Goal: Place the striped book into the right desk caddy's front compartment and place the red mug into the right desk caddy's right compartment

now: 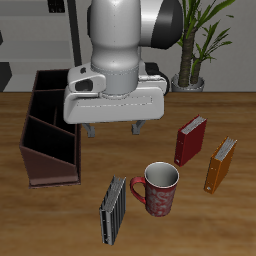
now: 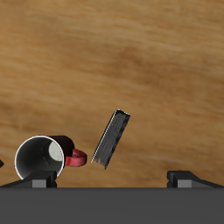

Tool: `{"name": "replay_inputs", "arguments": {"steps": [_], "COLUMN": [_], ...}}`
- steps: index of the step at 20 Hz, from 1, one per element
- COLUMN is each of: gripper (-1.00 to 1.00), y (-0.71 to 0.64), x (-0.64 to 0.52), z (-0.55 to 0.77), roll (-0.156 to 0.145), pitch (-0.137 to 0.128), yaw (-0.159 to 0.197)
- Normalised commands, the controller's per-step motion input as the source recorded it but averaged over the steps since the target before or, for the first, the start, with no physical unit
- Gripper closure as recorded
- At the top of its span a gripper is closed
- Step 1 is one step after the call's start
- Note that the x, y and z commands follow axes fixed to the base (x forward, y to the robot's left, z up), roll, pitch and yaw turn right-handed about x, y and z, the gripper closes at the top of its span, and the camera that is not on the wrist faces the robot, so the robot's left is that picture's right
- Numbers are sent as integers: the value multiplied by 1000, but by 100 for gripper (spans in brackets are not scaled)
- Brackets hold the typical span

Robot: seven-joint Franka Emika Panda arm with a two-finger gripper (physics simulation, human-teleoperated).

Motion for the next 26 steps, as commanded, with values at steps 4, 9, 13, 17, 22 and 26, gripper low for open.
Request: {"name": "replay_inputs", "arguments": {"steps": [4, 9, 13, 17, 22, 26], "gripper": [-100, -100, -100, -100, -100, -100], "y": [23, 50, 15, -18, -128, -54], "x": [264, 161, 109, 43, 39, 62], "z": [-172, -60, -33, -118, -164, -116], "roll": [19, -22, -7, 2, -16, -3], "pitch": [20, -19, -23, -25, -17, 0], "yaw": [-29, -20, -28, -61, -47, -33]}}
